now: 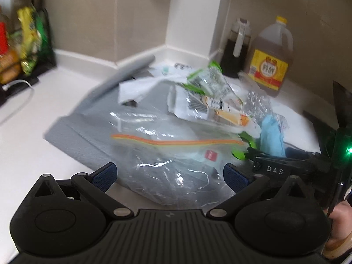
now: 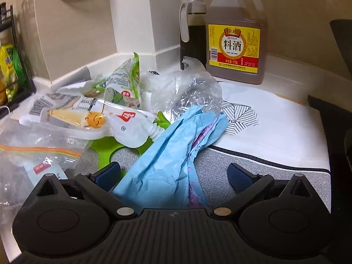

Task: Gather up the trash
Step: 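Close the right gripper on the blue glove while the left tool approaches the clear zip bag, then close the left gripper on the clear zip bag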

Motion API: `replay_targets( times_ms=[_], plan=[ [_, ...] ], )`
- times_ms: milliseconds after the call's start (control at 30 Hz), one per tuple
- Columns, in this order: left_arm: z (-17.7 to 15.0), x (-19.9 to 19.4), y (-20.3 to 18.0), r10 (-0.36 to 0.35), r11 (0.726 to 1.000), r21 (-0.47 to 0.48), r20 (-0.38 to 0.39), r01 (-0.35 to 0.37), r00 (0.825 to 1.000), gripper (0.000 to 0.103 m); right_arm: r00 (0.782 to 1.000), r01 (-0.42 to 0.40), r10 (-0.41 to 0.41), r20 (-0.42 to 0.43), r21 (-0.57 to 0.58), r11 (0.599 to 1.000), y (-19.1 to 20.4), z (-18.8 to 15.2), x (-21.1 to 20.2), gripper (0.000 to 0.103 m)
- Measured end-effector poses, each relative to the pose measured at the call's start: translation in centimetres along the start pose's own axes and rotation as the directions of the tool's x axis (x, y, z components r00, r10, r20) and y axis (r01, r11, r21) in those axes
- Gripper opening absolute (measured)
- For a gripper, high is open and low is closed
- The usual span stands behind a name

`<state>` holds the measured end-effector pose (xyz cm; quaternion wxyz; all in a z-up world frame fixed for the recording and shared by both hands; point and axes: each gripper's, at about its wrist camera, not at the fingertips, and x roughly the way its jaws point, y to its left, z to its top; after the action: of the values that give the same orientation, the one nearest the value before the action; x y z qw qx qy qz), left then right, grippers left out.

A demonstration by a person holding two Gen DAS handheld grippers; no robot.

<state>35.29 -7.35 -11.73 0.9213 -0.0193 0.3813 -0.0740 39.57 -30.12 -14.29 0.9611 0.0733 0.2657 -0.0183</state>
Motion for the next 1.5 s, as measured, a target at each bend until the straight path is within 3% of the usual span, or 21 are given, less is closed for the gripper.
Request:
replay_targets(
  times_ms=[333,600,633,667,800,867,1000,1067,1300,1500],
  plan=[
    [-0.2,3.0,1.3,0.02,1.0,-0.013,-0.041,-0.021,0.999,0.103,0.999,0.039,-0.04,-0.021,-0.059,0.997,0.9,0.1,0.4,0.103],
    [-0.2,2.8,2.5,-0.035,0.993,-0.111,-0.052,0.029,0.998,0.102,0.999,0.043,-0.044,-0.019,-0.058,0.997,0.9,0.2,0.4,0.103],
    [-0.2,2.6,2.7,-0.045,0.991,-0.129,-0.048,0.038,0.998,0.098,0.999,0.043,-0.044,-0.019,-0.058,0.997,0.9,0.2,0.4,0.103],
    [-0.1,2.3,2.8,-0.053,0.989,-0.143,-0.04,0.047,0.998,0.087,0.999,0.042,-0.043,-0.019,-0.058,0.997,0.9,0.2,0.4,0.103],
    [0.1,0.9,3.5,-0.082,0.978,-0.192,0.002,0.081,0.997,0.069,0.999,0.044,-0.045,-0.018,-0.057,0.997,0.9,0.2,0.4,0.103],
    [0.2,0.2,3.4,-0.094,0.978,-0.184,0.014,0.095,0.995,0.05,0.999,0.044,-0.045,-0.017,-0.058,0.997,0.9,0.2,0.4,0.103],
    [0.3,-1.3,2.8,-0.076,0.987,-0.137,0.067,0.085,0.995,0.046,0.999,0.039,-0.04,-0.012,-0.049,0.998,0.8,0.2,0.3,0.103],
    [0.3,-1.8,2.9,-0.04,0.992,-0.112,0.101,0.051,0.994,0.045,1.0,0.029,-0.029,0.006,-0.031,0.999,0.4,0.2,0.0,0.095],
    [0.9,-1.8,6.2,0.043,0.983,-0.18,0.107,-0.023,0.993,0.044,0.999,0.03,-0.031,0.03,0.011,0.999,-0.2,0.2,-0.4,0.089],
    [0.1,-2.2,7.8,0.055,0.978,-0.206,0.099,-0.034,0.994,0.044,0.999,0.038,-0.038,0.026,0.003,0.999,0.0,0.2,-0.2,0.089]
  ],
)
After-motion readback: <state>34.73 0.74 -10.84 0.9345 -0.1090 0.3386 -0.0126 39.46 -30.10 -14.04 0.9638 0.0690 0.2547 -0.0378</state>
